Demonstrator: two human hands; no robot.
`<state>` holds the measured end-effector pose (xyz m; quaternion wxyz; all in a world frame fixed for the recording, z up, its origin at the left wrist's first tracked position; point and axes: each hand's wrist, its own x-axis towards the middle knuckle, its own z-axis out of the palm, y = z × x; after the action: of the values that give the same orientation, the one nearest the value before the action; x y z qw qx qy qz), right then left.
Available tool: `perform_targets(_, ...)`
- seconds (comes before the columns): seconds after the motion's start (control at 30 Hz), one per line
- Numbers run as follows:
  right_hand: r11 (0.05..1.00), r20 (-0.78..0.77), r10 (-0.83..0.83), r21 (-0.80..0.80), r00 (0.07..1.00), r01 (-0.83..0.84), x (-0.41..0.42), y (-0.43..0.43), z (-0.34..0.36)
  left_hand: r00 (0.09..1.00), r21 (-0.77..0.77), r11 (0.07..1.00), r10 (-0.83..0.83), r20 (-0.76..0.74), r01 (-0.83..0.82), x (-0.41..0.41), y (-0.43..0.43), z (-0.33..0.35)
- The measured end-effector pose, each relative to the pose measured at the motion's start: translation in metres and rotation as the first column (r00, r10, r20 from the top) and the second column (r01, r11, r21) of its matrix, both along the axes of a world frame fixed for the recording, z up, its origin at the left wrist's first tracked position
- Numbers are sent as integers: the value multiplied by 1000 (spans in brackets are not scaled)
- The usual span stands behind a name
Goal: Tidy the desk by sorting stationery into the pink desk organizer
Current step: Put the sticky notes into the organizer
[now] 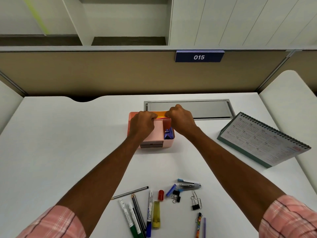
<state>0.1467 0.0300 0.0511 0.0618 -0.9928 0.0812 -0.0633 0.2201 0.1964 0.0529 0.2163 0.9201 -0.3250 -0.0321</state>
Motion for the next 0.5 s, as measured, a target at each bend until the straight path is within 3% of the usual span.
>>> perform_targets(0.3,999,19,-18,42,1000,17,-7,6,6,999,-11,999,31,-23,-31,-1,1,3)
perform_targets(0.5,997,52,-31,78,998,27,-16,14,17,993,-148,982,117,20,-113,-14,2,13)
